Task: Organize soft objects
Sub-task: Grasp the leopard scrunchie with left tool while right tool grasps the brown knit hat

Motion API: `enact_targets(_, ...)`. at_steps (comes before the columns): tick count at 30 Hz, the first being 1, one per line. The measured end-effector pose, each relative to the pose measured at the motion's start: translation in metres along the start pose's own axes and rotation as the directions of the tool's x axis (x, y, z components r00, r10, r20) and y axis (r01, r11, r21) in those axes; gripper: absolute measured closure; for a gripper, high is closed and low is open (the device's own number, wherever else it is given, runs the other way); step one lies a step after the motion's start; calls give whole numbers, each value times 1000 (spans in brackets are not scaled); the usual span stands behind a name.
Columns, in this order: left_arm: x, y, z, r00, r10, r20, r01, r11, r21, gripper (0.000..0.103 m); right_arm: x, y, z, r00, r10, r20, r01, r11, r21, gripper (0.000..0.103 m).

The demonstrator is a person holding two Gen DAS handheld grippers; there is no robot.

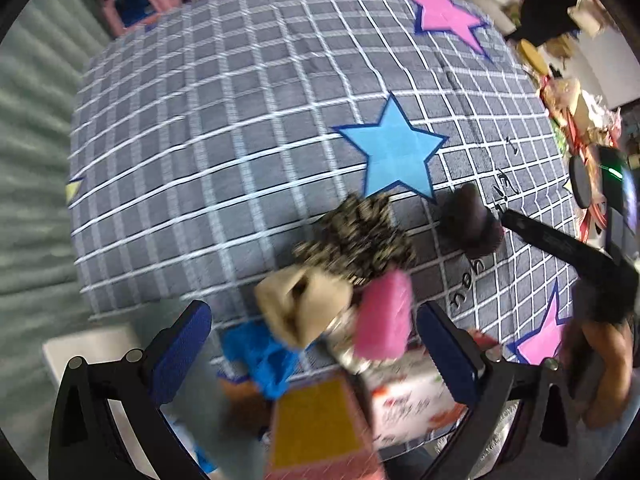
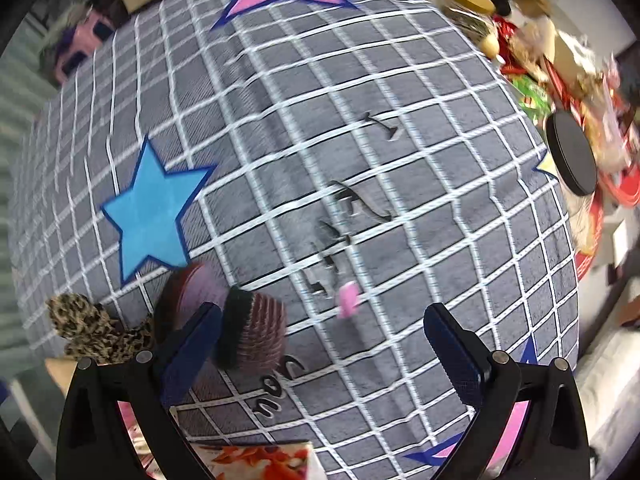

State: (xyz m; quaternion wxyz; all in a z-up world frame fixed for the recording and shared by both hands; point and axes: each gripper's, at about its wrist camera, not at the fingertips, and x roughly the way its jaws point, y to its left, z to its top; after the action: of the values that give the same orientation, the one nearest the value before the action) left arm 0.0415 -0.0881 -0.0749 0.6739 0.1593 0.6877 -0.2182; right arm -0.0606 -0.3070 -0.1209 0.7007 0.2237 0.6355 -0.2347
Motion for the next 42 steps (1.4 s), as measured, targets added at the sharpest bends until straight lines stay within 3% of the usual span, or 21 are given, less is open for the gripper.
enact_targets(5, 45, -25, 37, 995, 64, -74, -63, 998, 18, 1, 2, -24, -7, 991, 121, -48, -120, 992, 23, 2)
enact_targets(9, 72, -30, 48, 988, 46, -149, -46, 999, 3, 1, 13, -27, -21, 977, 200, -77, -201, 980, -5, 2)
enact_targets(15, 101, -23, 55, 974, 83, -213, -93, 995, -38, 1, 24, 9, -9, 979, 178, -97, -190, 974, -122, 2)
enact_targets(21, 125, -25, 61, 961, 135, -241, -141, 990, -5, 2, 55, 34, -3, 982, 121, -144, -153, 959, -238, 2)
enact_targets(29, 144, -9, 56, 967, 64, -248, -81, 995, -57, 0, 63, 30, -1, 989, 80, -126, -112, 957, -269, 0)
enact_targets(31, 147, 12, 44, 962, 33, -271, -61, 994, -92, 0, 67, 44, 7, 987, 64, -144, -105, 949, -296, 0)
enact_targets(34, 154, 10, 41, 949, 40, -313, -62, 996, -61, 1, 68, 49, 7, 990, 66, -126, -104, 942, -319, 3)
enact_targets(37, 148, -2, 35, 961, 53, -272, -57, 998, -6, 13, 68, 70, -5, 992, 85, -97, -114, 934, -340, 20)
enact_targets(38, 145, -6, 33, 964, 58, -259, -56, 998, 14, 23, 62, 73, -10, 990, 107, -93, -133, 927, -349, 35)
enact_targets(39, 141, -11, 34, 967, 62, -248, -56, 998, 30, 38, 59, 75, -10, 981, 158, -111, -187, 918, -349, 57)
enact_targets(40, 137, -15, 32, 971, 65, -231, -53, 997, 58, 49, 58, 74, -11, 975, 183, -130, -216, 918, -332, 61)
enact_targets(41, 134, -17, 31, 973, 49, -227, -35, 997, 68, 71, 57, 75, -9, 974, 183, -133, -217, 923, -318, 61)
enact_targets(42, 132, -17, 30, 974, 29, -223, -16, 998, 62, 72, 55, 73, -9, 974, 186, -133, -218, 929, -300, 64)
